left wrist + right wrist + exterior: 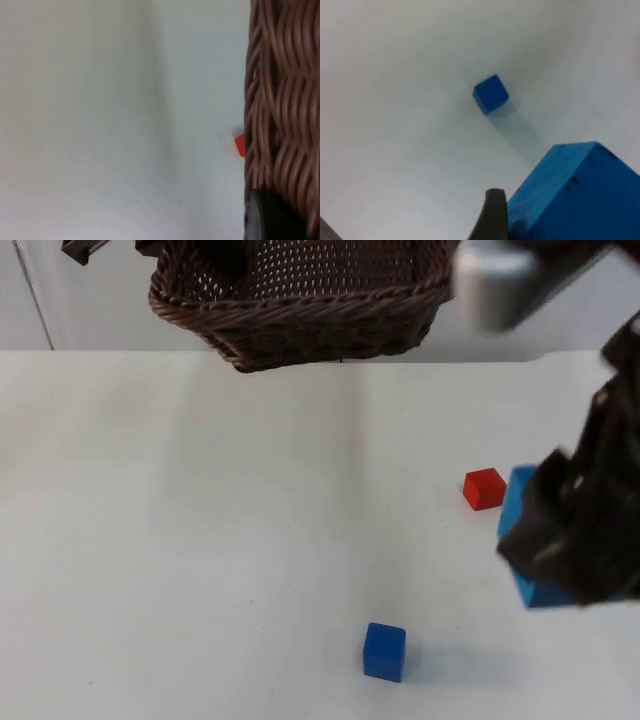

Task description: Pick up the basket with the left hand and place the largest block into the basket with the right hand.

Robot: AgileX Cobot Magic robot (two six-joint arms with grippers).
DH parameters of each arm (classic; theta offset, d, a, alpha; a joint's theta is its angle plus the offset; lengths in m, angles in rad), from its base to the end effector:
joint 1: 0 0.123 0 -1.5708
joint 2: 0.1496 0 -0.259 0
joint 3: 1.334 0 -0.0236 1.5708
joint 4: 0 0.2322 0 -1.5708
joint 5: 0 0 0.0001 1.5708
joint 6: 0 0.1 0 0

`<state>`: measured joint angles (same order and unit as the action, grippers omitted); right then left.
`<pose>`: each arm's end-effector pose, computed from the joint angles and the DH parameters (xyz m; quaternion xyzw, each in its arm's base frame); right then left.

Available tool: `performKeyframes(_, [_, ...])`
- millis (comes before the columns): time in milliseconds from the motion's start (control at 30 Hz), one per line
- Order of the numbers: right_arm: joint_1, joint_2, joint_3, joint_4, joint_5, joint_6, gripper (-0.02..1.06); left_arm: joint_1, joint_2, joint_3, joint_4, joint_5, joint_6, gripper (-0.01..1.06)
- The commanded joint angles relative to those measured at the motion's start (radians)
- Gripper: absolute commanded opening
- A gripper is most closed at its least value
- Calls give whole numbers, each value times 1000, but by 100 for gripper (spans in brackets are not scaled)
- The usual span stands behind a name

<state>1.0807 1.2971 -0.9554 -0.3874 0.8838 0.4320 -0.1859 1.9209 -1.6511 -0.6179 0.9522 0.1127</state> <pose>0.1396 0.1996 0.2591 -0.3882 0.8806 0.0197 0.2709 0.3860 -0.1206 0.2555 0.0211 0.9374 -0.2873 0.1956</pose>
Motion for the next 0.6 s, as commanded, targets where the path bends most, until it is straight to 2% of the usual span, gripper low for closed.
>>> performKeyframes(0, [-16, -45, -1, -10, 0, 5, 0, 2, -16, -9, -20, -8, -10, 0])
performKeyframes(233, [-16, -137, -1, -34, 20, 5, 0, 2, -16, -9, -20, -8, -14, 0])
performKeyframes(367, [-16, -208, -1, -95, 100, 33, 0, 2, -16, -9, -18, -8, -17, 0])
performKeyframes(567, [-16, -263, -3, -174, 68, 107, 0, 2, -16, -9, -18, -8, -17, 0])
